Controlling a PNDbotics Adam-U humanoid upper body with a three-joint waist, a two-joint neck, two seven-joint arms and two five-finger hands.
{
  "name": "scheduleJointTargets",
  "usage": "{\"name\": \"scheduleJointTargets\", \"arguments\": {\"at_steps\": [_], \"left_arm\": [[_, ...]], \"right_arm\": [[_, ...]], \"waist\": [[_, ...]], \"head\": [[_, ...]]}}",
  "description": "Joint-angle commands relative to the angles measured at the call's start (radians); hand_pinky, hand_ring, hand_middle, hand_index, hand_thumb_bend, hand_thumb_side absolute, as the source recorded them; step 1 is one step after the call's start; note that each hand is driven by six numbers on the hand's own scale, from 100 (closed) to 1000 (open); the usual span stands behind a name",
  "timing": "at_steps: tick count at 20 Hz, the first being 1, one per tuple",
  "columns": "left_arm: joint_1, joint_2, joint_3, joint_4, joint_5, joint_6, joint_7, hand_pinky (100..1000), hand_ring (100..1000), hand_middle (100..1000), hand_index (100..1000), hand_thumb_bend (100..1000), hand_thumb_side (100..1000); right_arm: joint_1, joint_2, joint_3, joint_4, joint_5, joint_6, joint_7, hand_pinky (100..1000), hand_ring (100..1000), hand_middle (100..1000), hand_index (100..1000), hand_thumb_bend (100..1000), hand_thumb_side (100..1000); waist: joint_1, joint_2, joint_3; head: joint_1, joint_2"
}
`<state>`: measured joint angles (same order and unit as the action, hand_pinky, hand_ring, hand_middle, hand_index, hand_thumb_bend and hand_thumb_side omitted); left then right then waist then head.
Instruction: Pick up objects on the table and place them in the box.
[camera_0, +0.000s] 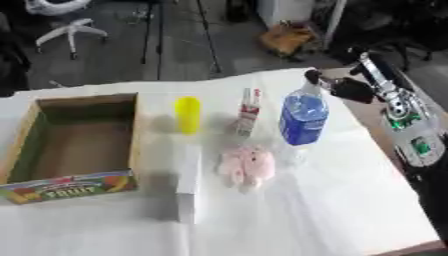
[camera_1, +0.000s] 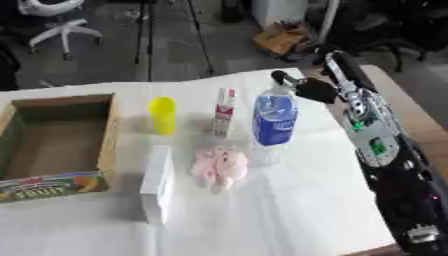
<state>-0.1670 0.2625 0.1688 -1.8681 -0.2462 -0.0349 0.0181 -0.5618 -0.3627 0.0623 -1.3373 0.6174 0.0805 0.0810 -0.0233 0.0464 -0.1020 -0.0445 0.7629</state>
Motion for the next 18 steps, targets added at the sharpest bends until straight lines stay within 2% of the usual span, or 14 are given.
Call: {"name": "scheduleJointTargets", "arguments": {"at_steps": [1,8,18], "left_arm": [[-0.008,0.006,-0.002,-0.009,0.005,0.000,-0.005,723,823,738,838,513,996],[-0.008,0.004,-0.002,-0.008,0.007,0.001,-0.008,724,823,738,838,510,997],[-0.009,0.004,-0.002,-0.009,0.007,0.000,-0.009,725,824,738,839,506,998]], "right_arm": [[0.005,-0.002,0.018,-0.008,-0.003,-0.010,0.012,733,807,876,864,729,651],[0.022,0.001,0.027,-0.036,-0.009,-0.013,0.030,735,807,875,864,725,656],[0.020,-0.029,-0.006,-0.138,-0.009,-0.002,0.030,740,809,874,864,713,647]], "waist": [[0.003,-0.005,0.002],[0.003,-0.005,0.001],[0.001,-0.007,-0.001]], "head": [[-0.003,0.007],[-0.002,0.007],[-0.003,0.007]]}}
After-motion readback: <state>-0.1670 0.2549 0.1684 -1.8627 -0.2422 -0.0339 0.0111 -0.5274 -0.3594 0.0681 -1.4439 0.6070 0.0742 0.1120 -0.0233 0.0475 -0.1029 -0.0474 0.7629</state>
